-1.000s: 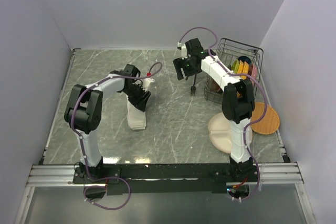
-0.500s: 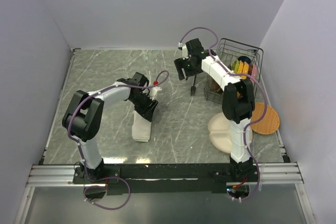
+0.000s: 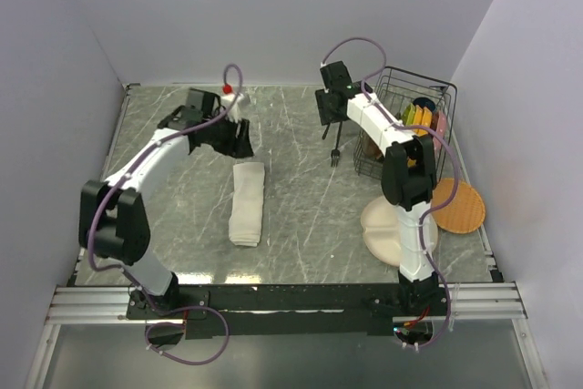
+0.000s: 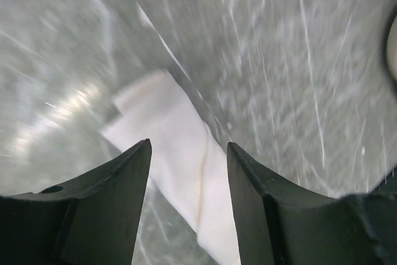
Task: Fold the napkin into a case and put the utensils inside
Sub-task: Pick up the fork from the corner of the board.
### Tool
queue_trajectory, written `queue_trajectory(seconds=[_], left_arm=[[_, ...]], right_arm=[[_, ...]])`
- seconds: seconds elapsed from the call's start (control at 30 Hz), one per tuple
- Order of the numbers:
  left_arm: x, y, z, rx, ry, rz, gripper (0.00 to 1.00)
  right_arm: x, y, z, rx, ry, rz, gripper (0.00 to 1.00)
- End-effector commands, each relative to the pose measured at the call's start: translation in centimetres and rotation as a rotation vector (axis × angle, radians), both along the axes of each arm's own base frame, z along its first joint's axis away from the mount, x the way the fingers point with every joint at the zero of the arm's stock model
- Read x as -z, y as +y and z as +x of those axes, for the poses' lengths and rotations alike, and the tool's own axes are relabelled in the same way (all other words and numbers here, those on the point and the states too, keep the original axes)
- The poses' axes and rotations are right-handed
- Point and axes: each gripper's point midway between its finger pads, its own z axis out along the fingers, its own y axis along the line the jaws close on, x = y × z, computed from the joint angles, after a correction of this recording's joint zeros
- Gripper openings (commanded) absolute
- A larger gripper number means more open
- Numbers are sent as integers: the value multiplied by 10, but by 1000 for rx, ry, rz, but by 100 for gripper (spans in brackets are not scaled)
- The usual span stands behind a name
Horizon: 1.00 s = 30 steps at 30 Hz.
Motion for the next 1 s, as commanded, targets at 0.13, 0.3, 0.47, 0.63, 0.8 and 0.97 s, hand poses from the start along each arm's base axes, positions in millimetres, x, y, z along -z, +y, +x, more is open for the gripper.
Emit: queue_trajectory(seconds=[0.13,0.3,0.47,0.63,0.8,0.97], left_arm=[[-82,13,37,-96,-231,-90,58],[-82,14,35,-108,-230,-95,58],[-81,15,38,-108,-224,-81,58],[-82,17,42,-109,-232,-71,59],[-81,21,43,-109,-216,-64,59],[-86,30,47,-119,-211,-85,59]], right_arm=[[35,-7,1,210,45,8,55],[54,-6,-9,230,79,-28,51],[78,-8,-24,273,139,-42,46],[96,-2,-37,274,206,-5,46],[112,-2,-44,282,249,-5,46],[114,9,-57,250,307,53,6]])
